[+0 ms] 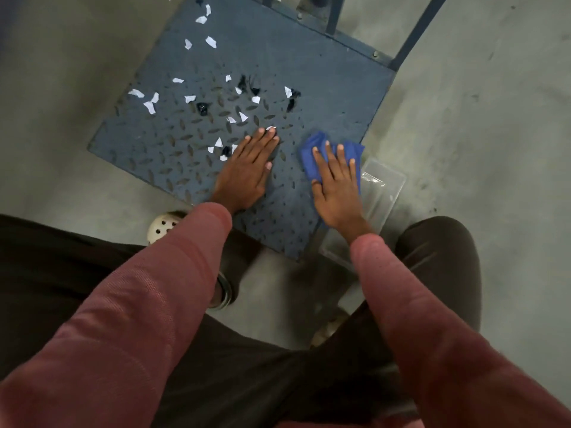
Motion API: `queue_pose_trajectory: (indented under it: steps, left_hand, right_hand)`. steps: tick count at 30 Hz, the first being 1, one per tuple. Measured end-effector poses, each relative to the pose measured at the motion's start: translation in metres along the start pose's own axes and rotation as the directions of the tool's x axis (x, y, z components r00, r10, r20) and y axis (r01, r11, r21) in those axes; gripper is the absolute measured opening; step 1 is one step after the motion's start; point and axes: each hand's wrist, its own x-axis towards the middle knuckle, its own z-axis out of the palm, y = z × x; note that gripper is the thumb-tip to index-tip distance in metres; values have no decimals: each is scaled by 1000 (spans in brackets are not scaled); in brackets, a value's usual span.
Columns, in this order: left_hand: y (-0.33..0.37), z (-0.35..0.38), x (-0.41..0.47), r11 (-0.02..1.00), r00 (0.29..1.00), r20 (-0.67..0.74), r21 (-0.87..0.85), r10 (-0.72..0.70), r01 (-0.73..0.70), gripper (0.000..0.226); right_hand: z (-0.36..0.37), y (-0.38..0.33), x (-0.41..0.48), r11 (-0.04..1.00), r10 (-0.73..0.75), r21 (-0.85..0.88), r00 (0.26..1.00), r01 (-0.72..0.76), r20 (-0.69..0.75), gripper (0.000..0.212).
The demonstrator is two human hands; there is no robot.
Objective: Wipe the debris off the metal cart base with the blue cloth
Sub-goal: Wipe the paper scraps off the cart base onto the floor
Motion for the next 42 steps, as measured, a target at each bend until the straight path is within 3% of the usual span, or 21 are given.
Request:
queue_pose_trajectory:
  steps: [2, 7, 12, 16, 22, 25, 28, 32, 34, 38, 42]
  left_hand:
    - [1, 1, 0, 1000, 1000, -9, -11, -18, 18, 56]
    - [0, 0, 0, 998, 999, -26, -62, -32, 31, 58]
    - [-1, 3, 1, 998, 999, -29, -53, -41, 40, 59]
    - [-4, 6, 2, 997, 998, -39, -60, -47, 44, 58]
    - [-3, 7, 2, 997, 997, -61, -62, -47, 43, 57]
    - [-3, 6, 2, 997, 997, -58, -60, -47, 44, 57]
    - [-3, 7, 0, 998, 998, -46, -44, -52, 50, 58]
    - [-4, 8, 0, 998, 998, -41, -39, -48, 47, 59]
    - [-4, 8, 1, 998, 998, -47, -36, -48, 46, 59]
    - [-3, 9, 9, 995, 994, -68, -60, -89, 85, 61]
    - [-4, 11, 20, 989, 989, -75, -82, -127, 121, 60]
  right_hand:
    - [13, -31, -6, 999, 10, -34, 1000, -10, -12, 65]
    - [10, -43, -103, 971, -237, 23, 959, 237, 157, 64]
    - [-14, 14, -16, 987, 36, -154, 999, -33, 17, 56]
    - [-5, 5, 60, 979, 79, -187, 996, -84, -36, 56]
    - [4, -24, -29, 953, -245, -154, 962, 262, 119, 55]
    - [-9, 13, -36, 980, -125, -146, 990, 134, 73, 54]
    - [-20, 45, 24, 992, 20, -128, 999, -15, 36, 53]
    - [-22, 48, 110, 991, 87, -99, 996, -88, -14, 53]
    - [-15, 33, 121, 990, 55, -128, 998, -57, -21, 54]
    - [4, -5, 66, 978, -151, -146, 988, 151, 13, 54]
    - [8, 9, 42, 983, 139, -101, 983, -151, -124, 56]
